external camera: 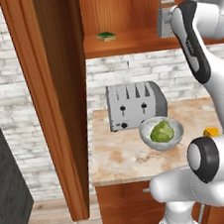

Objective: Pick the cheese from the fridge and the cheese grater from the cabinet and place them next to the salad bowl.

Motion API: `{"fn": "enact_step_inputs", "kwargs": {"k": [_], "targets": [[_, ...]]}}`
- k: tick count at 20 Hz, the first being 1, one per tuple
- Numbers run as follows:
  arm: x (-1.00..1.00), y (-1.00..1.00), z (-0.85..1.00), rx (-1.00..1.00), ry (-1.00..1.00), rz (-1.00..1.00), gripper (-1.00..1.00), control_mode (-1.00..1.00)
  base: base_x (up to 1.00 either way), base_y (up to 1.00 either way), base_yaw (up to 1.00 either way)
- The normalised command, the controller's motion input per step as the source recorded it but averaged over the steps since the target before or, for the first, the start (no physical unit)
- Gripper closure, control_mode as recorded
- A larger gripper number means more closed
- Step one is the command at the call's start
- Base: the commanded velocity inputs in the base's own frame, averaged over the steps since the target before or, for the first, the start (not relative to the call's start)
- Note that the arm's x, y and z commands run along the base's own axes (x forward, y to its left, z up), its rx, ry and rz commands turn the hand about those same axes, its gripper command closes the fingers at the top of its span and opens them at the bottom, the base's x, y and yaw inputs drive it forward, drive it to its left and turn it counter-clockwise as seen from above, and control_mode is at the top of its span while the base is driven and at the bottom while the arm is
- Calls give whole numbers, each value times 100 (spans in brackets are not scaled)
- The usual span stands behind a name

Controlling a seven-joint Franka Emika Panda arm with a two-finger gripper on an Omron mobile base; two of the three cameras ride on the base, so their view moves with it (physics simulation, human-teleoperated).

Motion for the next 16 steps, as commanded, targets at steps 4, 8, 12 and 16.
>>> {"fn": "enact_step_inputs", "kwargs": {"k": [4,8,12,16], "targets": [[30,-18,0,1,0,0,-100,-100,0,0,0],[42,-2,0,3,0,0,-100,-100,0,0,0],[44,-4,0,5,0,0,-100,-100,0,0,0],[32,-22,4,4,0,0,-100,-100,0,0,0]]}}
